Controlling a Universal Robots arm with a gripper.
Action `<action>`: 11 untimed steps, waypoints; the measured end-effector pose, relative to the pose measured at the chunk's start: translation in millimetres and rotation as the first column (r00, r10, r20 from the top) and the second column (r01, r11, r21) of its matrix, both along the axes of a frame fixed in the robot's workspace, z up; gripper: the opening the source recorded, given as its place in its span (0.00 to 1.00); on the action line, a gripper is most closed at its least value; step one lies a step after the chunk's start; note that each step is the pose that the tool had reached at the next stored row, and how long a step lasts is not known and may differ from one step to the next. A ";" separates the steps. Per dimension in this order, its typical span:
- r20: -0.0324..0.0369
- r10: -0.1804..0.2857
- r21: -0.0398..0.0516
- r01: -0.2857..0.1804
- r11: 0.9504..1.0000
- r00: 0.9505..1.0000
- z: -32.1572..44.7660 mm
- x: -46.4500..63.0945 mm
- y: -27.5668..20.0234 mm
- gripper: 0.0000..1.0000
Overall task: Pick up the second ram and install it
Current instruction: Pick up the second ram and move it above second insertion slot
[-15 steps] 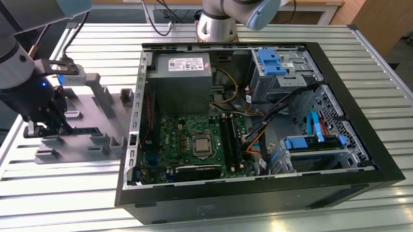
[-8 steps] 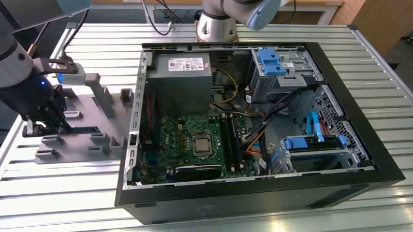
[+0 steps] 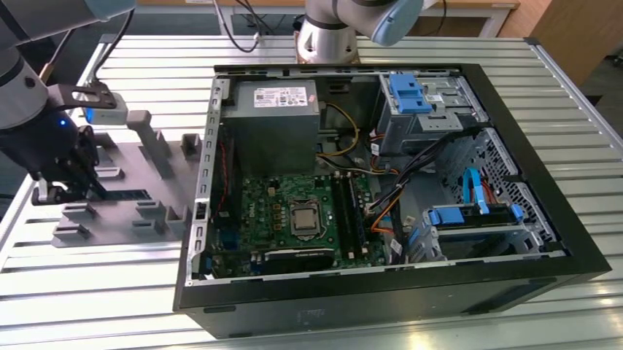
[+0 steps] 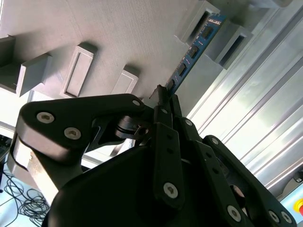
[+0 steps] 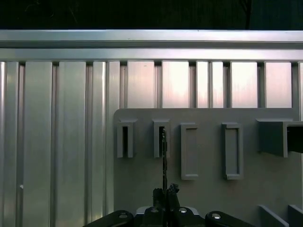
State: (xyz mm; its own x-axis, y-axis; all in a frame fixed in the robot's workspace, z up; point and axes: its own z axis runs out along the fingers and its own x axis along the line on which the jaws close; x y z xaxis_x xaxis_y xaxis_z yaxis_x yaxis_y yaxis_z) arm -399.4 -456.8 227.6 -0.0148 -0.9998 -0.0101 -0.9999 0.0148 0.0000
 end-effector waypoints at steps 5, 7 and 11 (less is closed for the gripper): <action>0.000 0.000 0.000 0.000 1.000 1.000 1.9 0.0 0.1 0.14; 0.000 0.000 0.000 0.000 1.000 1.000 2.6 0.0 0.2 0.14; 0.000 0.000 0.000 0.000 1.000 1.000 4.1 0.0 0.2 0.14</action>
State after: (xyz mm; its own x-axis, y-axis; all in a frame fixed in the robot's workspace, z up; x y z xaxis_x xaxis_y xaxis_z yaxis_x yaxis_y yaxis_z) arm -399.4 -456.6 231.8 -0.0148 -0.9998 -0.0101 -0.9999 0.0148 0.0000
